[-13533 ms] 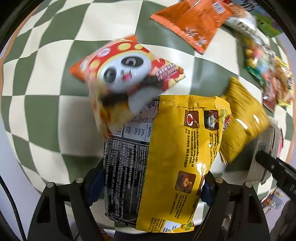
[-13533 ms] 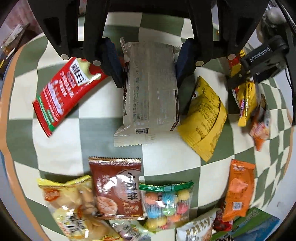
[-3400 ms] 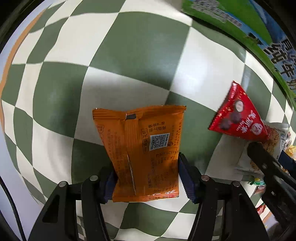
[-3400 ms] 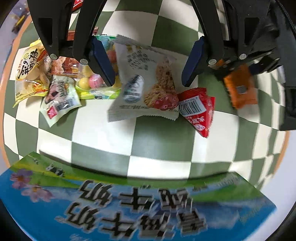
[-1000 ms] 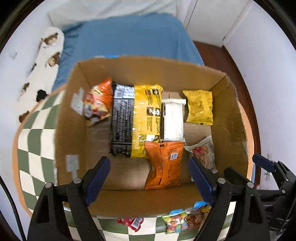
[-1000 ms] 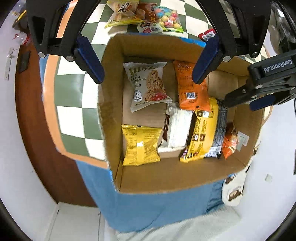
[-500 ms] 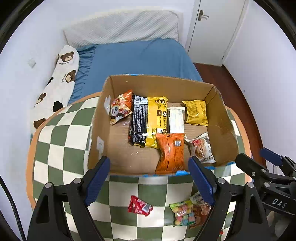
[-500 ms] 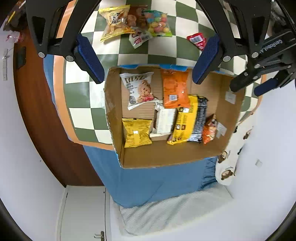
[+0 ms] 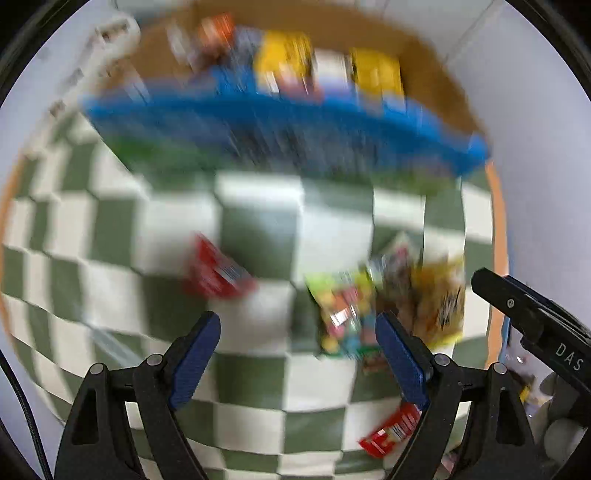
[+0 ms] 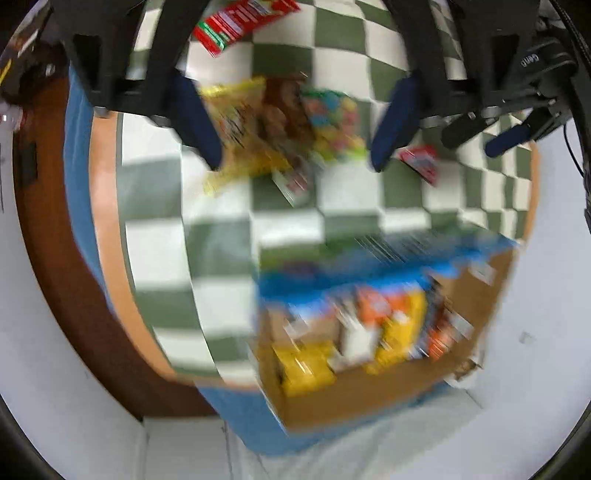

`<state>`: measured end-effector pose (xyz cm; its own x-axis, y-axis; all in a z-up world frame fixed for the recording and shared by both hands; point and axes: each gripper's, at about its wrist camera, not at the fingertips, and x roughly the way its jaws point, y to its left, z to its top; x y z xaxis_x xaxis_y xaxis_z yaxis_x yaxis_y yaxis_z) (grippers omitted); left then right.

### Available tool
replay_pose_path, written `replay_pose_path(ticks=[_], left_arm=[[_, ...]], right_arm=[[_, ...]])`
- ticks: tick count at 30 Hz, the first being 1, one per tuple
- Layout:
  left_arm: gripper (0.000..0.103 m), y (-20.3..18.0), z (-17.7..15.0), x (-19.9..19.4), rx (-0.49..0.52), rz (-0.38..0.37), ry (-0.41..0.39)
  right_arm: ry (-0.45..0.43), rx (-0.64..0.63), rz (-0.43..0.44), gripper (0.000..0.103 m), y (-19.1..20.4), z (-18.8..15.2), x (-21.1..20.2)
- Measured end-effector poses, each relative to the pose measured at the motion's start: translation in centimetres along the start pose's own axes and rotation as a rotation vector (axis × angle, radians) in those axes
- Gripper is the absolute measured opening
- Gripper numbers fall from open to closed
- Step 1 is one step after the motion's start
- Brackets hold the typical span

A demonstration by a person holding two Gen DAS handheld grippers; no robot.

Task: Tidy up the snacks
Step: 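Grasp the candy-ball bag with the left tool while the right tool grasps the yellow chip bag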

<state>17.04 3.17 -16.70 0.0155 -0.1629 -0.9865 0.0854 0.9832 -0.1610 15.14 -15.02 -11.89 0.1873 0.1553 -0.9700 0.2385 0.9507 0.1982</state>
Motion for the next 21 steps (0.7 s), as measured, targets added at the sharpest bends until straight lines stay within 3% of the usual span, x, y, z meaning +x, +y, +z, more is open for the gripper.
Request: replay_pose_path(ticks=[5, 9, 13, 15, 17, 19, 21], left_arm=[[0.086, -3.3, 0.0, 7.4, 0.021, -0.037, 0.162], [0.085, -4.6, 0.7, 11.1, 0.034, -0.011, 0.204], [0.051, -3.9, 0.3, 10.5, 0.032, 0.001, 0.148], [0.051, -2.9, -0.3, 9.9, 0.032, 0.032, 0.138], [0.051, -1.5, -1.2, 9.4, 0.026, 0.070, 0.129], [0.051, -0.1, -2.3, 9.1, 0.015, 0.085, 0.134], [0.051, 1.1, -3.1, 9.0, 0.000, 0.086, 0.141]], right_arm=[[0.082, 0.062, -0.004, 0.068, -4.4, -2.4, 4.3], [0.115, 0.059, -0.030, 0.073, -6.0, -2.8, 6.0], [0.127, 0.038, -0.046, 0.073, -6.4, -3.1, 7.0], [0.130, 0.019, -0.049, 0.073, -6.2, -3.2, 7.5], [0.146, 0.000, -0.059, 0.068, -5.7, -3.3, 8.5], [0.172, -0.008, -0.067, 0.043, -5.5, -3.6, 9.6], [0.194, -0.006, -0.065, 0.038, -5.5, -4.2, 10.1]])
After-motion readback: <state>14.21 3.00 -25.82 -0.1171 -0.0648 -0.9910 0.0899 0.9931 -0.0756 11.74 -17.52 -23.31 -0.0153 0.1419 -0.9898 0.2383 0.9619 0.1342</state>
